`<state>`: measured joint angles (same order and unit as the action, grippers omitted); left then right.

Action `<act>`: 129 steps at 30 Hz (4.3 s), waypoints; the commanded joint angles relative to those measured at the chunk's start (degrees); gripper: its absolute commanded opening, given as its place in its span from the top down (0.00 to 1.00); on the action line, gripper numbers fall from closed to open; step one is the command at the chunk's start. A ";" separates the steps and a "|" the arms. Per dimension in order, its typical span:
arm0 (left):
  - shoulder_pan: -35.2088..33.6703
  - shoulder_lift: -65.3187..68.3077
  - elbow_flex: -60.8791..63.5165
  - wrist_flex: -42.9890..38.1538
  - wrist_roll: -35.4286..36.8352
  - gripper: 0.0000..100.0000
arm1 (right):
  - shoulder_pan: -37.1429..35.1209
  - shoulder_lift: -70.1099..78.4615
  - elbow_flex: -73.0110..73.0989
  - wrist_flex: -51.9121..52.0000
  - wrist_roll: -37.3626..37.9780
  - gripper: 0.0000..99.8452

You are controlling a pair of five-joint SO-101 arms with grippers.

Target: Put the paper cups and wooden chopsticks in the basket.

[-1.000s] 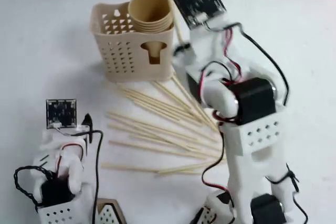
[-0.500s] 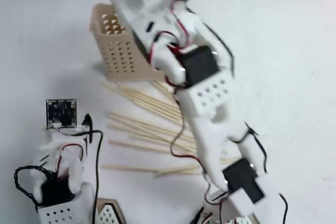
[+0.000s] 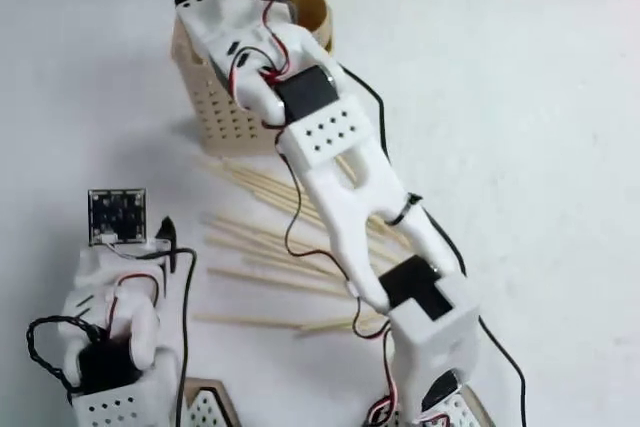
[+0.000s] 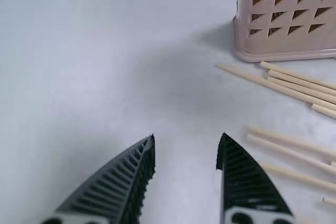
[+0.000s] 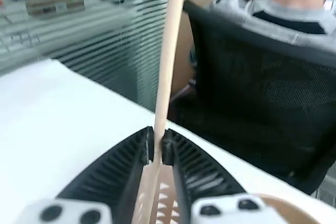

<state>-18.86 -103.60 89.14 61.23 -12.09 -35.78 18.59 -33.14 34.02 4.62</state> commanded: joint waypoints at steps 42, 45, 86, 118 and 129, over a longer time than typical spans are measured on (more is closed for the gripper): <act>-0.48 -0.48 -0.26 -1.14 -0.70 0.80 | 20.79 -32.22 32.97 62.11 19.16 0.78; -0.48 -0.48 -0.18 -1.14 -0.70 0.80 | 21.14 -29.67 40.70 55.96 19.25 0.77; -0.48 -0.48 0.26 -1.23 -2.81 0.80 | 33.36 -14.64 65.14 32.48 39.21 0.98; -0.48 -0.48 0.35 -1.23 -2.99 0.80 | 29.05 -30.99 77.80 27.91 34.99 0.79; -0.48 -0.48 0.35 -1.23 -2.99 0.80 | 28.97 -30.73 78.15 22.46 33.41 0.80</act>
<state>-18.86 -103.60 89.76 61.23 -14.37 -6.51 -10.42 45.27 56.97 38.46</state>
